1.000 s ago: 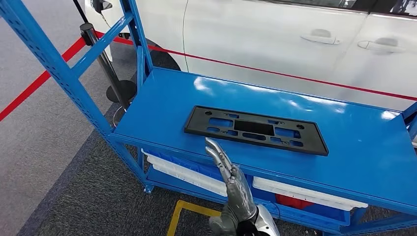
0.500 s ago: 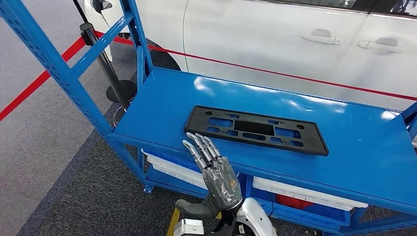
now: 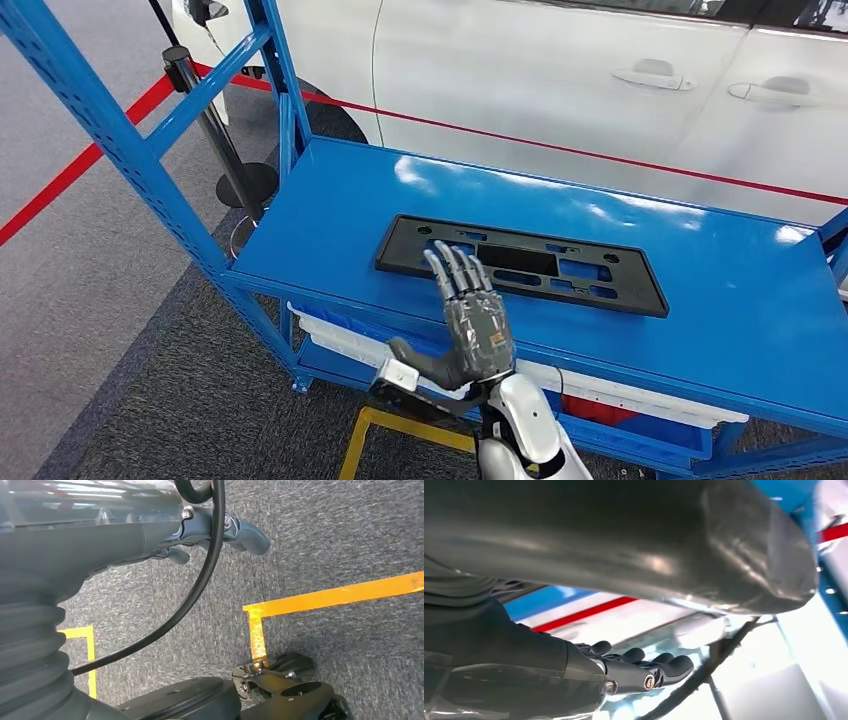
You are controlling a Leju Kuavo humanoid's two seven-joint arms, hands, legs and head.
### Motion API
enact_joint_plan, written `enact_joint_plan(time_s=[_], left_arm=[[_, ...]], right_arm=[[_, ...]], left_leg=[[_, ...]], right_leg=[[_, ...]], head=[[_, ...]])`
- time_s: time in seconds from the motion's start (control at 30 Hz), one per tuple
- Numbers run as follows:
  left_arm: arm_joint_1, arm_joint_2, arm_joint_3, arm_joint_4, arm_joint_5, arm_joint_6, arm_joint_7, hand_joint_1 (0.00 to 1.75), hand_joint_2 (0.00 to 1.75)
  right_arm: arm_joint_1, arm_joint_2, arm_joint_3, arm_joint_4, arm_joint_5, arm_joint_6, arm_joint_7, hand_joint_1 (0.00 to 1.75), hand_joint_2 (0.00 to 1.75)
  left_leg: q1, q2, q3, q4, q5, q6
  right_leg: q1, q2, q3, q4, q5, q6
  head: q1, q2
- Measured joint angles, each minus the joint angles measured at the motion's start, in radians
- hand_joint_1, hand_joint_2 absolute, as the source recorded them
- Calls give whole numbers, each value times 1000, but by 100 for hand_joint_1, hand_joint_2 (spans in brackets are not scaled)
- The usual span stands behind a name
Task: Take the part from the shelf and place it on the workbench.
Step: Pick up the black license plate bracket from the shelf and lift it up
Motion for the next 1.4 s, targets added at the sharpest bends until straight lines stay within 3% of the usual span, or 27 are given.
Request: enact_joint_plan(time_s=[0.23, 0.43, 0.73, 0.9, 1.07, 1.17, 1.23, 1.33, 1.4], left_arm=[[-3, 0, -2, 8, -18, -10, -10, 0, 175], [-4, 0, -3, 13, -26, -18, -22, 0, 175], [-5, 0, -2, 14, -18, -17, -29, 0, 175], [-5, 0, -3, 14, -23, -18, -29, 0, 175], [-7, 0, -4, 14, -38, -27, -29, 0, 175], [-15, 0, -4, 14, -22, -31, -28, 0, 175], [-67, 2, 1, 14, 8, -66, 47, 0, 175], [-221, 6, 5, 8, 39, -144, 229, 0, 175], [-297, 10, 5, 2, 77, -164, 248, 0, 175]], right_arm=[[-26, 70, -198, 45, -36, -25, -55, 0, 0], [-17, 125, -292, -48, -41, -107, -106, 0, 0], [19, 132, -310, -234, 28, -176, -162, 0, 0], [34, 130, -308, -261, 86, -189, -161, 0, 0], [54, 122, -285, -259, 250, -214, -134, 0, 0], [64, 117, -262, -236, 225, -199, -147, 0, 0], [43, 121, -233, -194, 139, -142, -210, 0, 0], [-29, 133, -172, -98, 58, -97, -274, 0, 0], [-65, 139, -145, -44, 14, -93, -286, 0, 0]], left_leg=[[0, 0, 0, 0, 0, 0], [0, 0, 2, 0, 0, 0], [0, 0, 2, 0, 0, 0], [0, 0, 2, 0, 0, 0], [0, 0, 2, 0, 0, -1], [0, 0, 2, 0, 0, -1], [0, -1, -2, 0, 4, 0], [0, -10, -12, 0, 13, 0], [0, -13, -13, 0, 14, 0]], right_leg=[[0, 0, 0, 0, 0, 0], [0, 0, -1, 0, 0, 0], [0, 0, -1, 0, 0, 0], [0, 0, -1, 0, 0, 0], [0, 0, -1, 0, 0, 0], [0, 0, -2, 0, 0, 0], [0, -2, -5, 0, 3, 0], [0, -11, -9, 0, 9, 0], [0, -13, -7, 1, 10, 0]], head=[[0, 0], [0, 0], [0, 0], [0, 0], [0, 0], [0, 0], [0, 0], [0, 0], [0, 0]])
